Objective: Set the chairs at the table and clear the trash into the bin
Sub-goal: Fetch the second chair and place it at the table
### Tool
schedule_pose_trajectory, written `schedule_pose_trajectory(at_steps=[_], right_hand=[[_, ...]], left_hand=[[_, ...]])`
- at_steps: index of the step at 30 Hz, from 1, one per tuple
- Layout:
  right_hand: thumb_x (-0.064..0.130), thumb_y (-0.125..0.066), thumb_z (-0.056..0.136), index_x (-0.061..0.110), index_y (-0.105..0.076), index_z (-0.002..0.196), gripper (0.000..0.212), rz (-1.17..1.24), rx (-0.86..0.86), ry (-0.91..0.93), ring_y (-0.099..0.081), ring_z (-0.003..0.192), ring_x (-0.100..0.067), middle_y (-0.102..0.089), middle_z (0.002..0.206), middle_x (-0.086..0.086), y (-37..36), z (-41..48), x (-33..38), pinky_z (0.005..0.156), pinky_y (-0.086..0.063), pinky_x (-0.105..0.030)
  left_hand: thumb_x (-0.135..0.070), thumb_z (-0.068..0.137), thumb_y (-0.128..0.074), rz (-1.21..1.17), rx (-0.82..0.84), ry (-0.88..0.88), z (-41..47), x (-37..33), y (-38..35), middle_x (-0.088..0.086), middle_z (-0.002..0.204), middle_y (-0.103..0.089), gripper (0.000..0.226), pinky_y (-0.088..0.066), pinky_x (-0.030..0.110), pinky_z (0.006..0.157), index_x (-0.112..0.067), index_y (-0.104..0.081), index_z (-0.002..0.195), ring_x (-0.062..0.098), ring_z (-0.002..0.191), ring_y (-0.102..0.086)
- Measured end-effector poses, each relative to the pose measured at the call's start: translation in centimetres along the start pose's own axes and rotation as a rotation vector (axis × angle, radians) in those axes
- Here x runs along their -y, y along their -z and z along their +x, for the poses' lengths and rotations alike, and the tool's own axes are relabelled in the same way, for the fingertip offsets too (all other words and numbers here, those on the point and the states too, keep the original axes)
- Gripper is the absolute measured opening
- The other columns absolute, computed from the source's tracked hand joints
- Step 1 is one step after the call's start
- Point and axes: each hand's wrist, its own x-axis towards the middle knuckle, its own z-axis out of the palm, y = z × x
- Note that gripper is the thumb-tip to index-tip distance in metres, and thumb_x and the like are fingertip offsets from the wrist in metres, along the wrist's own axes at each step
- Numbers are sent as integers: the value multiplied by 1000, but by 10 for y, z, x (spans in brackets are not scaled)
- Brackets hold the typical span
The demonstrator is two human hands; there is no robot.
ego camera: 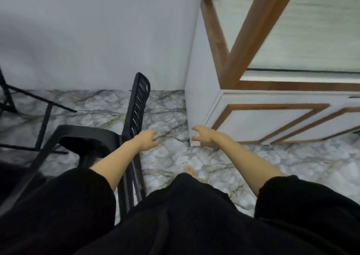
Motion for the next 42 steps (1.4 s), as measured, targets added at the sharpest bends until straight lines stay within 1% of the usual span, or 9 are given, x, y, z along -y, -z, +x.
schedule_pose_trajectory(at_steps=[4, 9, 14, 18, 23, 30, 34, 38, 42], right_hand=[[27, -47, 95, 4, -29, 142, 55, -130, 65, 135, -34, 136, -29, -29, 152, -16, 55, 77, 29, 109, -29, -32], [30, -46, 95, 3, -18, 146, 64, -345, 163, 278, -28, 140, -29, -21, 155, -17, 112, 160, 84, 111, -25, -33], [30, -44, 96, 4, -21, 145, 60, -466, 229, 430, -28, 139, -29, -24, 153, -16, 154, 225, 142, 111, -25, -34], [31, -45, 96, 6, -20, 146, 61, -531, 302, 447, -29, 139, -30, -21, 155, -15, 171, 275, 174, 112, -27, -36], [26, -42, 97, 6, -22, 144, 55, -516, 305, 448, -26, 140, -29, -26, 153, -15, 196, 322, 192, 110, -24, -34], [34, -49, 94, 8, -22, 146, 64, -467, 392, 430, -25, 141, -27, -24, 154, -13, 236, 377, 213, 115, -24, -39], [56, -51, 84, 8, -29, 143, 79, -495, 415, 448, -34, 137, -29, -33, 150, -13, 256, 412, 228, 112, -32, -42], [34, -51, 93, 7, -24, 145, 64, -530, 504, 515, -27, 141, -25, -26, 153, -10, 276, 449, 239, 115, -25, -37], [32, -55, 91, 6, -26, 144, 66, -526, 589, 553, -29, 140, -25, -27, 153, -12, 301, 475, 243, 116, -25, -37]], left_hand=[[-29, 95, -49, -133, -67, 137, 25, 26, 41, 18, 145, -38, 57, -36, 37, 106, -5, -31, 144, 34, 131, -40], [-26, 94, -51, -292, -157, 294, 57, 58, 81, 16, 149, -35, 60, -35, 36, 107, -5, -28, 145, 31, 134, -38], [-27, 95, -48, -419, -201, 404, 86, 78, 101, 15, 149, -34, 58, -33, 39, 108, -10, -26, 146, 31, 136, -34], [-27, 94, -49, -502, -211, 486, 108, 104, 117, 17, 147, -37, 55, -35, 39, 106, -9, -31, 143, 32, 134, -38], [-27, 94, -50, -575, -241, 519, 134, 137, 146, 14, 153, -30, 61, -30, 38, 112, -9, -25, 146, 30, 140, -31], [-31, 95, -45, -658, -214, 564, 167, 162, 184, 14, 154, -29, 59, -27, 40, 115, -10, -24, 146, 29, 141, -29], [-34, 97, -42, -709, -233, 580, 192, 161, 210, 13, 156, -24, 60, -25, 37, 114, -12, -21, 148, 28, 143, -24], [-33, 97, -43, -770, -277, 655, 216, 156, 231, 12, 155, -27, 59, -26, 35, 112, -11, -22, 147, 28, 142, -27], [-34, 96, -44, -860, -302, 768, 236, 133, 242, 14, 154, -28, 59, -27, 37, 112, -12, -24, 147, 29, 141, -28]])
